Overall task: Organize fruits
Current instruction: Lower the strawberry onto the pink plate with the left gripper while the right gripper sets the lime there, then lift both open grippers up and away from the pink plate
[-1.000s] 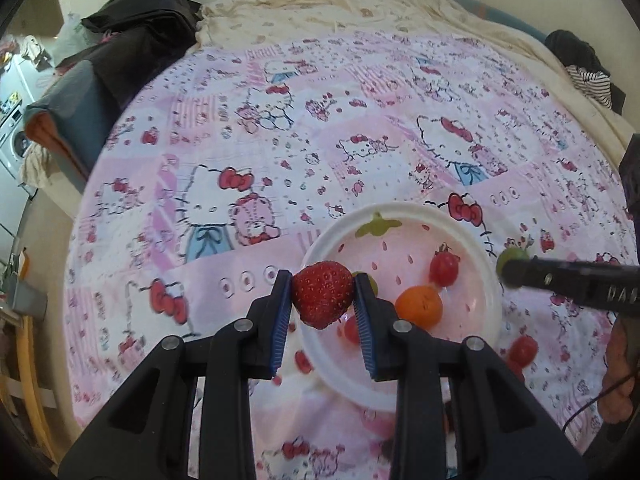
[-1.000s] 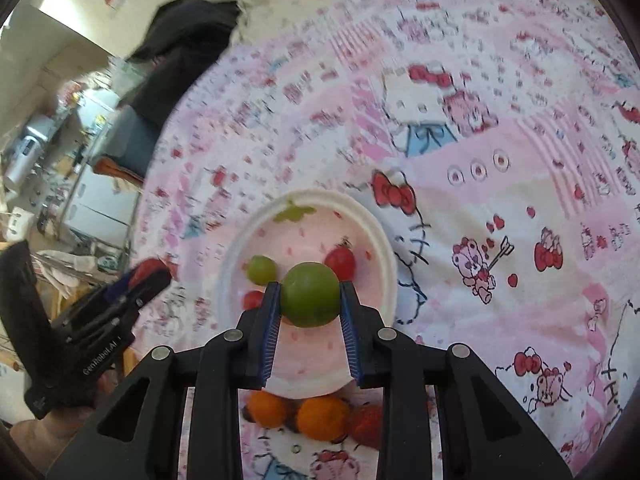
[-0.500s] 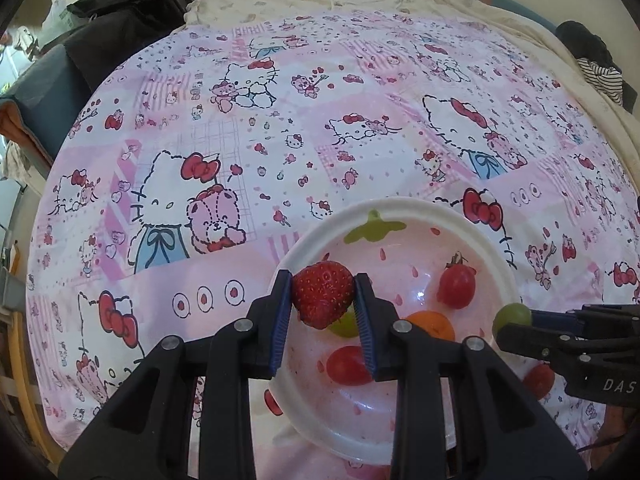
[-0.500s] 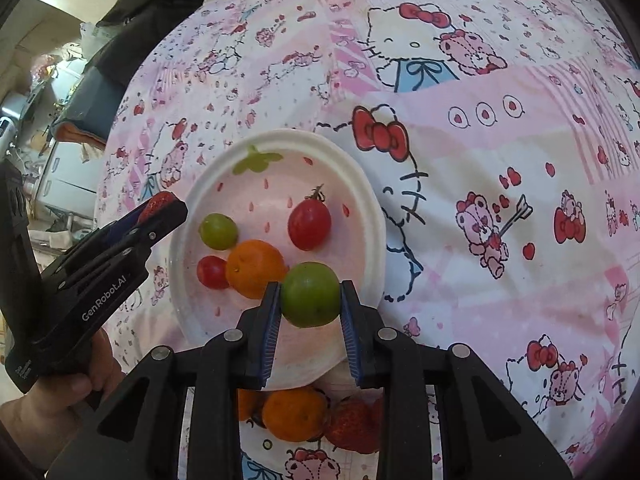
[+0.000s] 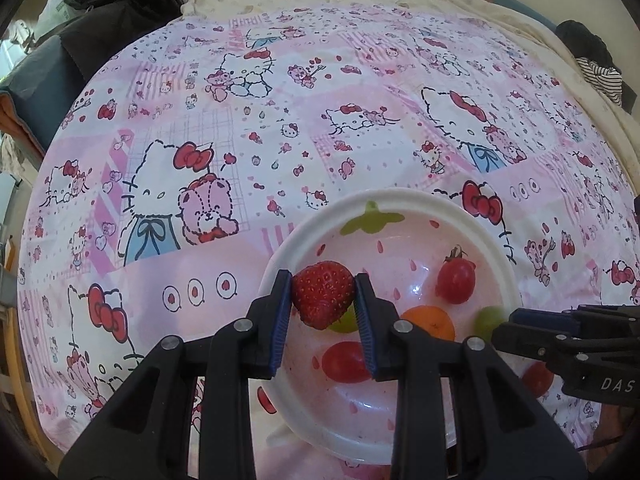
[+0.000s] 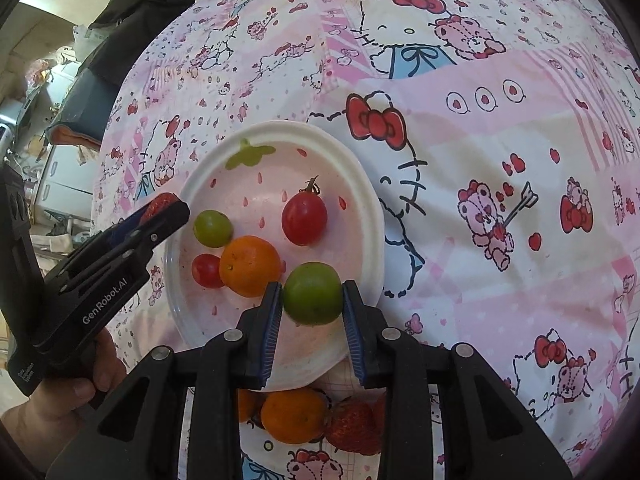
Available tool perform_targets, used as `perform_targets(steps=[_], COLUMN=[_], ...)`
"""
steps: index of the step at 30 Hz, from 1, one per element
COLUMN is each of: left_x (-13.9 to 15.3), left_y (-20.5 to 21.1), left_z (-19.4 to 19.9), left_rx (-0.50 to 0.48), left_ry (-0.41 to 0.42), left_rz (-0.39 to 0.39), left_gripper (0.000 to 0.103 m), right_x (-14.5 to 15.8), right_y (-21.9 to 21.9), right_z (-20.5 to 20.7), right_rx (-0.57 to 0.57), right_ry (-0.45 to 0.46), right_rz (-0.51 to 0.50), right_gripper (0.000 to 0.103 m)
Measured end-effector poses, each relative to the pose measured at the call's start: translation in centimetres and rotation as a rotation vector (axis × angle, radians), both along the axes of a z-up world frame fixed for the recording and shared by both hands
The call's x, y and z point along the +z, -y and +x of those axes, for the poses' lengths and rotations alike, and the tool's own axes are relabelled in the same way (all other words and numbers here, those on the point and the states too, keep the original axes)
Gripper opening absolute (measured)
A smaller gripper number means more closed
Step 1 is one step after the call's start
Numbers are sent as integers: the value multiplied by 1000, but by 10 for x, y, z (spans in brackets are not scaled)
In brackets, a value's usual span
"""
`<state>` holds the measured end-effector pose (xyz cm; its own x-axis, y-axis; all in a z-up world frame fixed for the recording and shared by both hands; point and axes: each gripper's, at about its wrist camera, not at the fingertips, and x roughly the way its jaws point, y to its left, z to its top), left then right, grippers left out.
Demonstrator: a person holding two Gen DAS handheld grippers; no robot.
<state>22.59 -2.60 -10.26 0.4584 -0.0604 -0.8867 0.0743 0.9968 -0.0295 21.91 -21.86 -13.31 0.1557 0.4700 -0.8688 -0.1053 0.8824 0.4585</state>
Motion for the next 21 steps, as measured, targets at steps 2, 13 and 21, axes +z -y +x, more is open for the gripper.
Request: perform_targets(steps=[2,13,21], left_x=[0,17,33], left_y=[-2,-12,-17], left_z=[0,-6,-20], left_rx=[9,39,45], left_ry=[-9,30,61], left_rz=[-12,-77,-51], left_gripper=[30,72,72], right_x=[2,21,38], right_y=[1,14,14], right_z=[0,0,-5], right_rx=[-1,-55,-52], right_ry=[0,51,117], right_rz=[16,100,99], right_gripper=[34,81,84])
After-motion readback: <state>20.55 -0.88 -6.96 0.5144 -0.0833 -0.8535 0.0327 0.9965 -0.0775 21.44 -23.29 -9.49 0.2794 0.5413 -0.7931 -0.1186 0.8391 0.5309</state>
